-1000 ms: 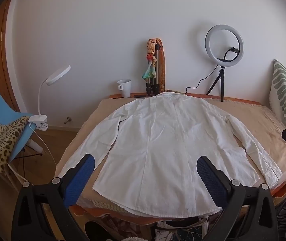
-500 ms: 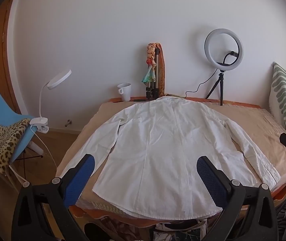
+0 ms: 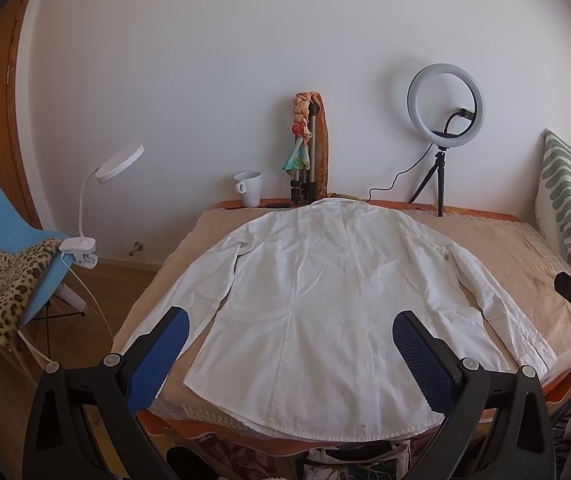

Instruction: Fold small clothes

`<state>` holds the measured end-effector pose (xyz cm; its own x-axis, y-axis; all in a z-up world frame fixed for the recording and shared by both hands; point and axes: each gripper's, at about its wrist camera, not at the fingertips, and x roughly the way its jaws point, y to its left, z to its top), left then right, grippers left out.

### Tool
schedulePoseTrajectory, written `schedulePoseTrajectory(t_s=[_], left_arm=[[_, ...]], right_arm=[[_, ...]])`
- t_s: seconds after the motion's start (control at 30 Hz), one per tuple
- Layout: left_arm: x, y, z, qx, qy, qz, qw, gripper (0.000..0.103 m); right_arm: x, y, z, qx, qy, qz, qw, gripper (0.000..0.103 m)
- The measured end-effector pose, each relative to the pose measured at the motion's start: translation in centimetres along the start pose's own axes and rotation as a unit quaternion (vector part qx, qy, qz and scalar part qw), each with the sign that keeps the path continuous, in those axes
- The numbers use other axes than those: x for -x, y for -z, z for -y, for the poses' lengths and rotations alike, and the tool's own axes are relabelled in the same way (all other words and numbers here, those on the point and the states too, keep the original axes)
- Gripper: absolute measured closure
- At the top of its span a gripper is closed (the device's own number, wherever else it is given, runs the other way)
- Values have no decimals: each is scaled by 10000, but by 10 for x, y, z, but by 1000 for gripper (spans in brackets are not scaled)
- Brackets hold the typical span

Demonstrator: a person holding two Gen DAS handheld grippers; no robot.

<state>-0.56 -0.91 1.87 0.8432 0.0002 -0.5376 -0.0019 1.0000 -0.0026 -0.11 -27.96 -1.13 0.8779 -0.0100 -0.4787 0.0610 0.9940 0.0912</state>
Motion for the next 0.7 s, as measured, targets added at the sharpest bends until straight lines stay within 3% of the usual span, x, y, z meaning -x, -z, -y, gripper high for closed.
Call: schedulePoseTrajectory(t_s=[0.7], left_arm=[[2,0,6,-73,-31,94,9999,0]], right_arm=[[0,0,-1,-4,-2,5,10000,0]])
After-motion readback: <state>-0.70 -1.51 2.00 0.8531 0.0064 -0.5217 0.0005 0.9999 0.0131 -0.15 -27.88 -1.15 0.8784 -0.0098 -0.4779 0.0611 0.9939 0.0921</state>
